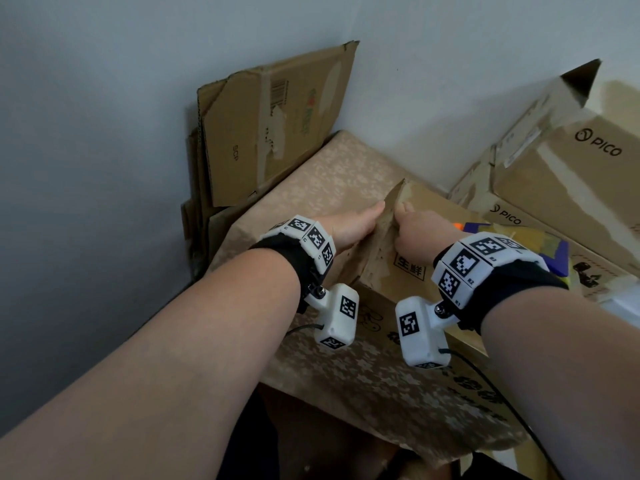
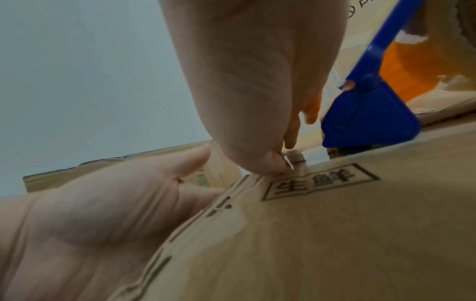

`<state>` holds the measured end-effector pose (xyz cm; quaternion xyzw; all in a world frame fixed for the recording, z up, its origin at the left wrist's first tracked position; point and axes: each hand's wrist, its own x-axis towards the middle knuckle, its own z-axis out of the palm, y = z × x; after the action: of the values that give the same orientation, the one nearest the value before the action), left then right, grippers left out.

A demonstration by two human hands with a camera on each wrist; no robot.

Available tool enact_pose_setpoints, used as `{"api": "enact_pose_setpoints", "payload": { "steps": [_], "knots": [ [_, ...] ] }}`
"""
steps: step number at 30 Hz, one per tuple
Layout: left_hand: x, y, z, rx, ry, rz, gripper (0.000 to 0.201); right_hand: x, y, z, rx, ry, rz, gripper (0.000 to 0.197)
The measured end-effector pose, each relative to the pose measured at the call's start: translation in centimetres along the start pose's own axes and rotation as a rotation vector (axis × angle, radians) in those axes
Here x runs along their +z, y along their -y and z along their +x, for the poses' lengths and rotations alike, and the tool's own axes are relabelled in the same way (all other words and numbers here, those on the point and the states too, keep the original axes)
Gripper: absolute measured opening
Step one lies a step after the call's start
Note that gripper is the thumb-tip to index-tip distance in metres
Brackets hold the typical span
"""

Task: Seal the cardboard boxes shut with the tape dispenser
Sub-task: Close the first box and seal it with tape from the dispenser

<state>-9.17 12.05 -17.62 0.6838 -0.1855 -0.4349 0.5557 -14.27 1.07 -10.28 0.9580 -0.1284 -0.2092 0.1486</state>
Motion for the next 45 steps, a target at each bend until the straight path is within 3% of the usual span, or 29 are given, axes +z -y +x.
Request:
{"api": "enact_pose_setpoints", "payload": {
  "steps": [2,6,11,18,21,24,27,31,35,39,45],
  "knots": [
    [-0.1,-0.5,-0.7,-0.054,-0.021,0.028,0.115,0.0,0.0,0.0,-0.004,0.001,0.003,0.063],
    [-0.3,-2.3,-2.5,-0.014,-0.13,0.0,0.075,0.0,-0.1,-0.2,-0.014,-0.007,0.015,0.065],
    [1.4,-3.3,-3.5,0.07,0.009,0.024,0.052,0.1,-0.3,-0.1,-0.031,-0.024,0.005,0.06],
    [0.9,-1.7,-2.9,0.031,0.007,0.104,0.074,0.2,-0.2,0.0,-0.035,-0.011,-0.003,0.067],
    [1.0,-1.6,-3.2,-0.027,0.007,0.186,0.093,0.2,-0.3,-0.1,-0.034,-0.007,-0.02,0.067],
    [1.0,-1.9,-3.7,-0.098,-0.028,0.258,0.07,0.2,-0.3,-0.2,-0.026,-0.002,-0.037,0.066],
    [0.8,-2.0,-4.0,-0.187,-0.078,0.446,0.067,-0.1,-0.6,-0.6,-0.021,-0.019,-0.035,0.061],
    [0.6,-2.8,-3.9,-0.085,-0.103,0.499,0.06,-0.7,-1.8,-1.8,-0.023,-0.063,-0.046,0.048],
    [2.1,-5.0,-3.7,0.013,-0.117,0.805,0.092,-0.5,-4.0,-2.8,0.051,-0.223,-0.077,0.043],
    [3.9,-5.9,-3.7,-0.042,0.027,1.12,0.128,-0.9,-6.8,-4.3,0.168,-0.329,0.006,0.038],
    [6.5,-5.9,-2.9,-0.104,0.018,1.32,0.142,1.2,-11.1,-5.5,0.209,-0.415,0.343,0.037]
  ]
}}
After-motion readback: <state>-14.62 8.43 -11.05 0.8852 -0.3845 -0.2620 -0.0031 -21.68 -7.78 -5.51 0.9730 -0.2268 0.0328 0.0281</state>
